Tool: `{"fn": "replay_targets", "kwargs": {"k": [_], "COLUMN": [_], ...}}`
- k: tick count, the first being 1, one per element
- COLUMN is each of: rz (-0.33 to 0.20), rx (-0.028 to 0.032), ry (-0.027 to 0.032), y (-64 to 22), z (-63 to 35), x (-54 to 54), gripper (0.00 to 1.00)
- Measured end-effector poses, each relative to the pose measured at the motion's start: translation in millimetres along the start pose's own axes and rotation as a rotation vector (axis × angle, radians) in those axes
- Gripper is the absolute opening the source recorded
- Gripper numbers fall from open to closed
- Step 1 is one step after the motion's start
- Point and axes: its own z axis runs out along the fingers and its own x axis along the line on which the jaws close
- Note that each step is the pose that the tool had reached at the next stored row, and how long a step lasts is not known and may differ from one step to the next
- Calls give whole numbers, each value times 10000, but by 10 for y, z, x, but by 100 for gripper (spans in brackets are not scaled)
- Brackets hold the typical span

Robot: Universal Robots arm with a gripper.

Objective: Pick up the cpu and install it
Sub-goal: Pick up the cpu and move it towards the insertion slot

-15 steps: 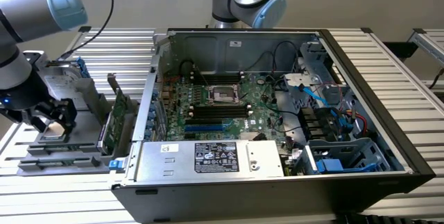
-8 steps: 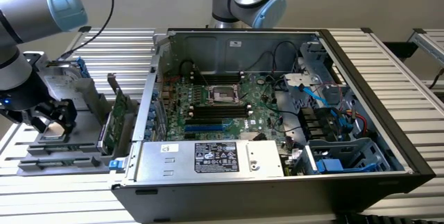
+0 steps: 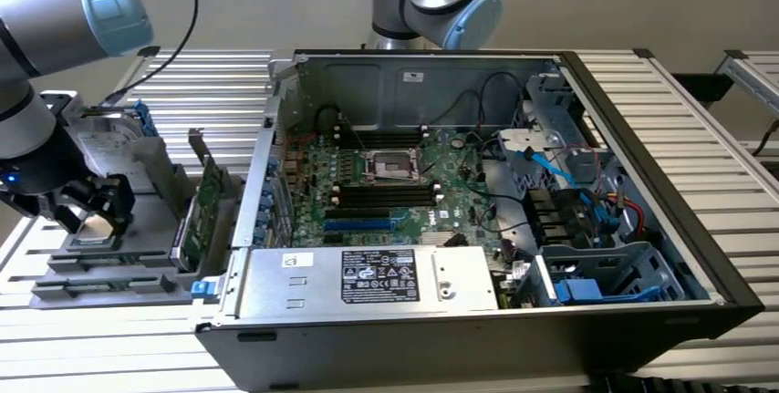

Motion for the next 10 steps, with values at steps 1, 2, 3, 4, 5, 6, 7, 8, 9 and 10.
{"fn": "replay_targets", "kwargs": {"k": [1,2,3,4,5,6,7,8,9,10], "rz": [0,0,0,0,0,0,0,0,0,0], "rx": [0,1,1,0,0,0,0,0,0,0], "ry": [0,1,1,-1,0,0,0,0,0,-1], "y": [0,0,0,0,0,0,0,0,0,0], "z": [0,1,2,3,4,4,4,5,6,6], "x": [0,0,0,0,0,0,0,0,0,0], "gripper": [67,67,67,67,65,65,65,58,58,58]}}
